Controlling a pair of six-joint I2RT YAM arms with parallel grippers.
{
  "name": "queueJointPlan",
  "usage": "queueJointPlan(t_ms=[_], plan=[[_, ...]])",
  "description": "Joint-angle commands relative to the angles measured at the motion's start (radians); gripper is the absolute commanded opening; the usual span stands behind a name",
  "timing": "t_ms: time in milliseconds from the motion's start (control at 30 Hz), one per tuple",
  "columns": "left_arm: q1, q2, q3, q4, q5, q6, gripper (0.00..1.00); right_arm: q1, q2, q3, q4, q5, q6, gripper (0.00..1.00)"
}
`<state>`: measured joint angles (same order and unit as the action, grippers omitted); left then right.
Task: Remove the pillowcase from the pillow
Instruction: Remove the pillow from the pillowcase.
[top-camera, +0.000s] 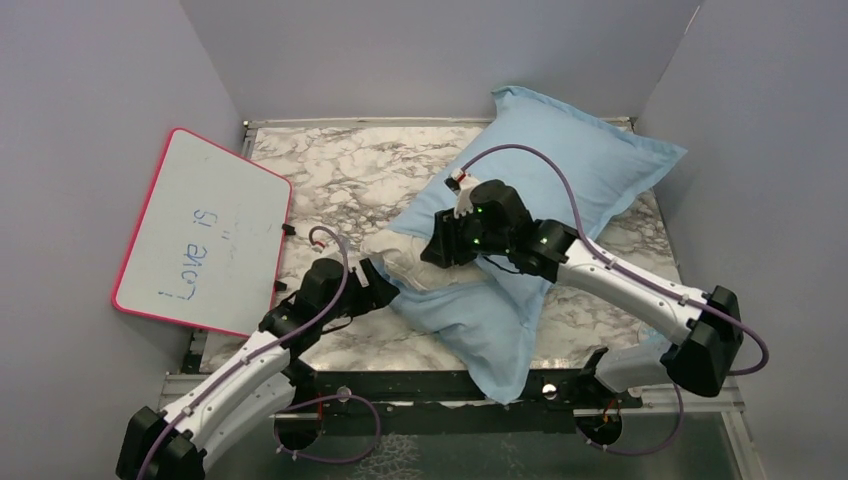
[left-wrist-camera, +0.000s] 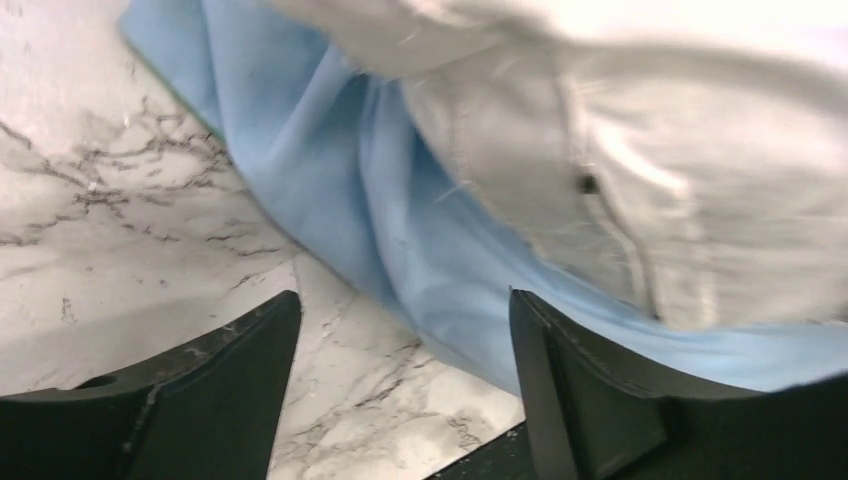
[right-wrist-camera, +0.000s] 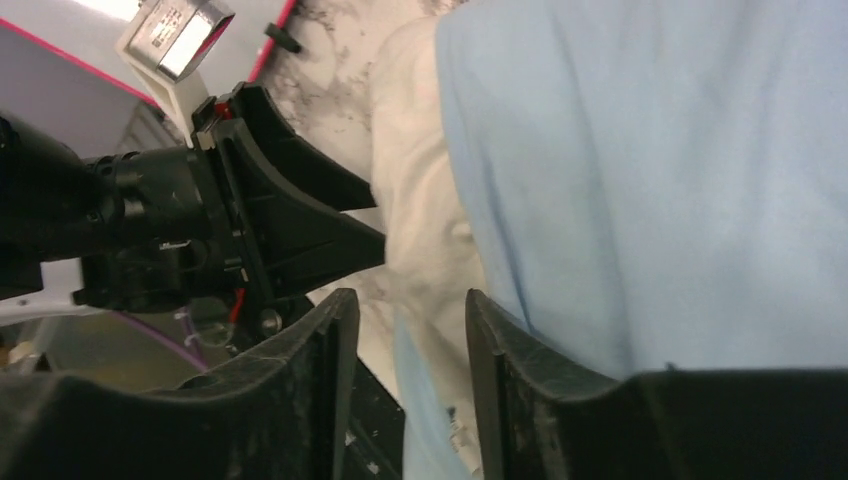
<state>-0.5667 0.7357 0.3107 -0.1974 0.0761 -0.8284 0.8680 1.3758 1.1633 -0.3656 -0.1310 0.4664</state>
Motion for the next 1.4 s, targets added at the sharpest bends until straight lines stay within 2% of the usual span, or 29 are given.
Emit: queueJointPlan(t_ms=[0,100,267,333,467,567,633,733,767,867,933,1000,1033,1067,1133,1200,1367], plan=[[0.003,-0.141,0.063,-0.125,-0.039,-0.010,0.83,-0.006,-0.140,-0.024,-0.001,-0.110,-0.032,0.52],[0.002,-0.238,0.066,-0.134,-0.017,-0.023,0.93,-0.006,-0.234,-0.067,-0.046,-0.127,-0.025,0.61],[0.004,-0.277,0.076,-0.039,0.079,-0.017,0.98,-0.007,-0.391,-0.170,-0.197,-0.054,0.072,0.66],[0.004,-0.220,0.080,0.019,0.126,-0.022,0.98,-0.006,-0.489,-0.240,-0.239,0.010,0.166,0.66],[0.002,-0.049,0.092,0.169,0.192,-0.022,0.98,-0.006,-0.687,-0.428,-0.281,0.180,0.456,0.66],[0.001,0.073,0.117,0.251,0.189,0.004,0.98,-0.006,-0.788,-0.582,-0.174,0.115,0.515,0.66],[0.001,0.162,0.152,0.236,0.155,0.033,0.96,-0.006,-0.785,-0.612,-0.153,0.096,0.544,0.66],[-0.001,0.304,0.225,0.201,0.136,0.089,0.81,-0.006,-0.713,-0.610,-0.165,0.119,0.571,0.66],[-0.002,0.338,0.246,0.199,0.129,0.098,0.71,-0.006,-0.676,-0.600,-0.179,0.126,0.587,0.64],[-0.007,0.393,0.286,0.177,0.068,0.123,0.41,-0.006,-0.572,-0.570,-0.191,0.117,0.588,0.43],[-0.007,0.394,0.319,0.129,-0.008,0.147,0.18,-0.006,-0.524,-0.565,-0.162,0.076,0.542,0.37],[-0.007,0.387,0.353,0.086,-0.081,0.177,0.03,-0.006,-0.496,-0.564,-0.162,0.048,0.507,0.26],[-0.006,0.386,0.374,0.066,-0.116,0.191,0.00,-0.006,-0.488,-0.565,-0.165,0.036,0.488,0.10],[-0.004,0.386,0.394,0.047,-0.147,0.209,0.00,-0.006,-0.489,-0.570,-0.170,0.023,0.465,0.02],[0.004,0.400,0.435,0.015,-0.195,0.235,0.00,-0.006,-0.511,-0.588,-0.182,-0.007,0.431,0.01],[0.038,0.422,0.467,0.008,-0.183,0.256,0.00,-0.006,-0.564,-0.626,-0.184,-0.046,0.405,0.01],[0.250,0.474,0.478,0.133,0.094,0.206,0.00,-0.006,-0.684,-0.777,-0.166,-0.303,0.351,0.01]])
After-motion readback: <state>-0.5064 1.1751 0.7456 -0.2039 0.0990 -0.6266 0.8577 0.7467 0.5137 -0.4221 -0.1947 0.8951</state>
